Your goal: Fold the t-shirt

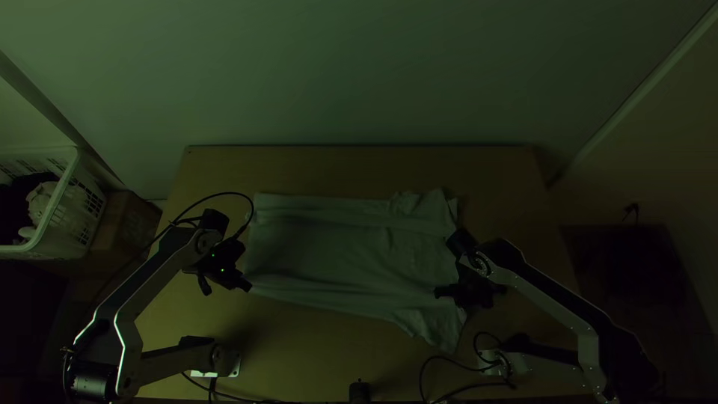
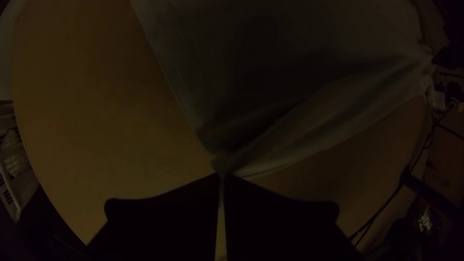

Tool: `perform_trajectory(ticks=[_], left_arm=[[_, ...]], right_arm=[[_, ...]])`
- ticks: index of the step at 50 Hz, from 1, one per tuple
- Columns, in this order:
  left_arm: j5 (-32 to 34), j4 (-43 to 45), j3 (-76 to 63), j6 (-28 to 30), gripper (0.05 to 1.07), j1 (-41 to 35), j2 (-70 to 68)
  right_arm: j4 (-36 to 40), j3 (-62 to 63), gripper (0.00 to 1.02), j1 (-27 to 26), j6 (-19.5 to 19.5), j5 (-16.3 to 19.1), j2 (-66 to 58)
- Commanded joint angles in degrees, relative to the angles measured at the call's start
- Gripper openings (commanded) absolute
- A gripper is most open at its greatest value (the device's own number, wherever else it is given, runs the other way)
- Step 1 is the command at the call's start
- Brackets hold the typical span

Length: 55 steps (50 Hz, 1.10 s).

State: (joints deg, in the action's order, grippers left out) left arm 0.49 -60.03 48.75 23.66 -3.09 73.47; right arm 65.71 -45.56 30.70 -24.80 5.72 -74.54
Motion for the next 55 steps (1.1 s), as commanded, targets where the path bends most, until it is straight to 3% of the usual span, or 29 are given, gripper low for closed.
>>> perform_trajectory(ticks=[1,27,55], left_arm=[[0.21,-0.35,2.93,0.77,0.08,0.81,0.62],[1.27,0.44,15.58,0.16,0.08,1.77,5.45],[1.27,3.43,29.47,-0.90,0.08,1.16,15.56]], right_arm=[[1.96,-2.87,0.02,-2.57,2.56,-1.67,1.15],[0.56,-13.59,0.02,-11.80,10.29,-4.66,-6.05],[-3.93,-27.30,0.02,-16.72,12.14,-4.75,-17.74]])
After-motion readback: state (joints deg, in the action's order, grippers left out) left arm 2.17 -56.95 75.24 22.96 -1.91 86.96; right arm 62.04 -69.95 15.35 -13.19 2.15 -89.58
